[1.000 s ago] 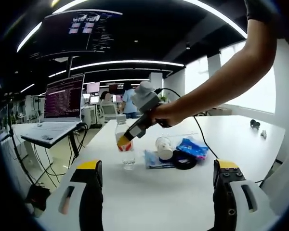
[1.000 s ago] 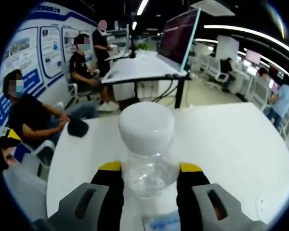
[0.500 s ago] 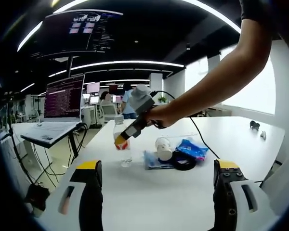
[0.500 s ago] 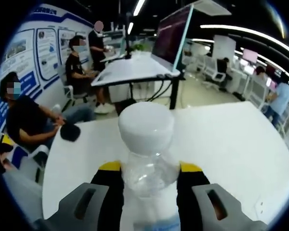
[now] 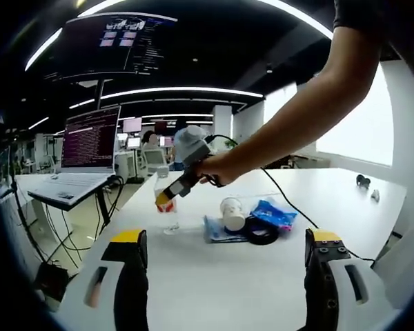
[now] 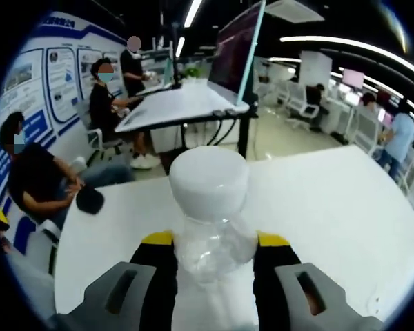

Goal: Arrange the tabletop items into an orderly group along one side of the table until the central work area is clear of visible clutter.

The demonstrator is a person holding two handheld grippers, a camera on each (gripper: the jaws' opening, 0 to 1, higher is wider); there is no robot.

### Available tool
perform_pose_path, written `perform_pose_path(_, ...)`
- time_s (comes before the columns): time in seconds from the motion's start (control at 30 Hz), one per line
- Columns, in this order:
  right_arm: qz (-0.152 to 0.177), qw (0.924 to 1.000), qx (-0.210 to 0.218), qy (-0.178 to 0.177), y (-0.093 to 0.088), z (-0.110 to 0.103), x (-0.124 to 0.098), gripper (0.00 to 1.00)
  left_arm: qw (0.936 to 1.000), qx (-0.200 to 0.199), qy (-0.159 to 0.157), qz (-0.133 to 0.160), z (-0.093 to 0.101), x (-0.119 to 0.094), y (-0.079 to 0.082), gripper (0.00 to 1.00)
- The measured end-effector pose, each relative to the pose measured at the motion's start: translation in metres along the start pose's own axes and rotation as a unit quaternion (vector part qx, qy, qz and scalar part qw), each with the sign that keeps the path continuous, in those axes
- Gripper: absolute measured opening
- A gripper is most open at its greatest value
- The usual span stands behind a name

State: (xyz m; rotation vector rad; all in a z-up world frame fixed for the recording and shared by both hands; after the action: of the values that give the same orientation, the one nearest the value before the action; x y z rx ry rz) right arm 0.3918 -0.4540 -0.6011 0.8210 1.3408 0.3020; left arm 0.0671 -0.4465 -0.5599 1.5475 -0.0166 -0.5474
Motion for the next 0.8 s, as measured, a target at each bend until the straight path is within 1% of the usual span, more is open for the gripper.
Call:
perform_pose_path(0.1, -0.001, 1.0, 0.001, 0.006, 0.0, 0.006, 0.005, 0.39, 1.0, 0.003, -0.001, -0.001, 0.001, 0.0, 0.0, 0.95)
perform_pose_path(0.27, 0.0, 1.0, -0.001, 0.009, -0.004, 0.008, 0.009, 0.39, 1.0, 0.001, 0.0, -0.004, 0.0, 0.0, -0.001, 0.94)
perform_pose_path(0.33, 0.009, 0.9998, 0.012, 0.011, -0.002, 0.01, 0.009, 0.39, 1.0, 0.001, 0.0, -0.005, 0.0, 0.0, -0.001, 0.94)
perform_pose_path(0.43, 0.013, 0.9998, 0.008, 0.016, -0.002, 0.008, 0.008, 0.39, 1.0, 0.003, -0.002, -0.007, 0.0, 0.001, -0.002, 0.94)
perform_pose_path(0.5, 0.019, 0.9995, 0.012, 0.022, -0.002, 0.012, 0.008, 0.39, 0.9999, 0.007, -0.003, -0.01, 0.001, 0.001, -0.002, 0.94)
perform_pose_path(0.6, 0.022, 0.9995, 0.0, 0.022, -0.001, 0.013, 0.009, 0.39, 0.9998, 0.012, -0.004, -0.012, 0.002, 0.002, -0.003, 0.94)
perform_pose_path(0.67, 0.027, 0.9992, -0.001, 0.03, -0.002, 0.012, 0.009, 0.39, 0.9998, 0.013, -0.005, -0.013, 0.002, 0.002, -0.003, 0.94)
perform_pose_path(0.8, 0.038, 0.9988, -0.006, 0.031, -0.001, 0.014, 0.013, 0.4, 0.9998, 0.013, -0.004, -0.013, 0.001, 0.002, -0.003, 0.93)
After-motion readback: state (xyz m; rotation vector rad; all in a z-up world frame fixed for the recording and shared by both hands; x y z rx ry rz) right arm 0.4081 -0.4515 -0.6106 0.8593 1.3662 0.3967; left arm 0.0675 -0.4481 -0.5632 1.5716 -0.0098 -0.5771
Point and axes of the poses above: the point that each gripper's makers call its tool centre point, and the gripper's own axes: x roughly forward along the fingers, z roughly to its right, y roughly out of its top, the point moved 8 cm from there along -x, roughly backward along the fingers, and after that the axes turned 10 degrees about -z, right-handed, at the moved point
